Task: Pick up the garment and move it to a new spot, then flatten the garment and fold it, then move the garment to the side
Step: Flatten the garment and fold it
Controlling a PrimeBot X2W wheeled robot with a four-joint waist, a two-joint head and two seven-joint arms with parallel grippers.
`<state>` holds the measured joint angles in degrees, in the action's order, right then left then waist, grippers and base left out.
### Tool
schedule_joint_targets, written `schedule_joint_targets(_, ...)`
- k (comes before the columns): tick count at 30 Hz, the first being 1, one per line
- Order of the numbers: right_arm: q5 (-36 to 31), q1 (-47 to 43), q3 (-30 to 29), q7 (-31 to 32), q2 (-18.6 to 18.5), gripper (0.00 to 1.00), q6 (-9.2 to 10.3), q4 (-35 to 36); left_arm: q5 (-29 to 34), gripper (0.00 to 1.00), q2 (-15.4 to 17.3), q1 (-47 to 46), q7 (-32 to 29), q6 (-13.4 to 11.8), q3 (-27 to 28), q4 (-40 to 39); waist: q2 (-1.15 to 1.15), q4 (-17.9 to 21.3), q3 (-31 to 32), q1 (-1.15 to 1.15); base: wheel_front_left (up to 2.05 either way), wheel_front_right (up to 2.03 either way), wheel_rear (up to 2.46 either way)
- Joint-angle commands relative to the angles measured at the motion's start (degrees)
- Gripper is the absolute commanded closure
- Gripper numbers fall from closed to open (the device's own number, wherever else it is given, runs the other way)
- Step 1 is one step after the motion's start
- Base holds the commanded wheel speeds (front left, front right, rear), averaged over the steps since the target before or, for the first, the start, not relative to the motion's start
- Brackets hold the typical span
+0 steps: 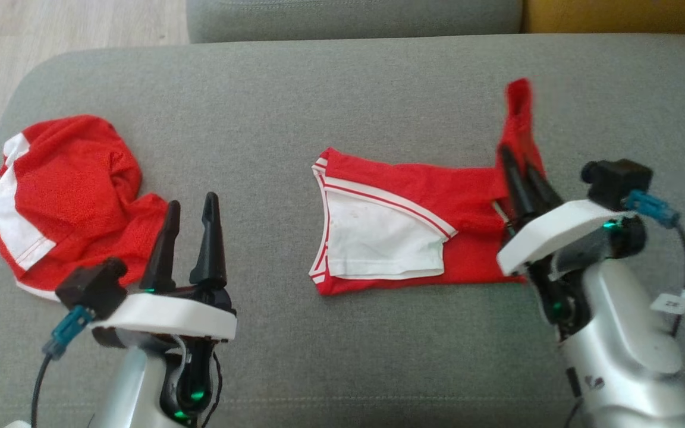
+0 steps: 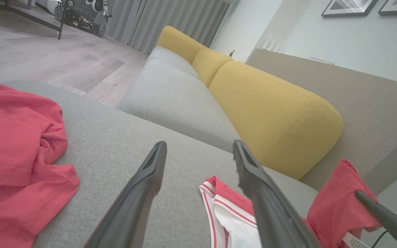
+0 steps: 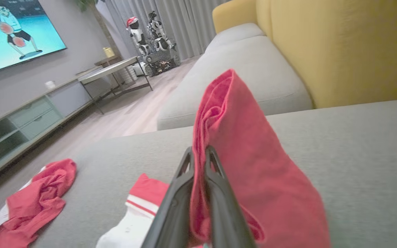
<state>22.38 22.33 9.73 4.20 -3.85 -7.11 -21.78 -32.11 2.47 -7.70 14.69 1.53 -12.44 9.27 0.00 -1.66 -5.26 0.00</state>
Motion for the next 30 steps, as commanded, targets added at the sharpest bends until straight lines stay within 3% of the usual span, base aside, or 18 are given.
schedule_joint_targets(1,0.88,1.38,2.65,0.14,0.91,1.0,-0.37,2.89,-0.4,0.0,0.41,-1.81,0.3,-0.04,1.21,-2.1,0.0,-0.49,-0.35,0.0,0.0,0.0,0.0)
schedule_joint_targets(13,10.83,3.51,13.69,-5.34,0.96,1.0,-0.37,-0.88,-1.25,0.0,0.41,-2.99,0.3,-0.13,0.53,-2.2,0.0,-4.22,-3.05,0.0,0.0,0.0,0.0)
schedule_joint_targets(23,16.86,6.47,20.82,-10.06,0.97,1.0,-0.37,-11.42,-2.07,0.0,0.41,-2.99,0.3,-0.25,0.28,-1.59,0.0,-6.42,-3.0,0.0,0.0,0.0,0.0)
schedule_joint_targets(25,15.41,7.22,22.38,-10.47,0.97,0.0,-0.37,-14.39,-2.09,0.0,0.41,-3.03,0.3,-0.35,0.38,-1.55,0.0,-6.47,-2.85,0.0,0.0,0.0,0.0)
schedule_joint_targets(30,18.82,8.19,26.44,-11.09,0.97,0.0,-0.37,-15.25,-1.82,0.0,0.41,-2.86,0.3,-0.51,1.0,-1.58,0.0,-5.77,-2.54,0.0,0.0,0.0,0.0)
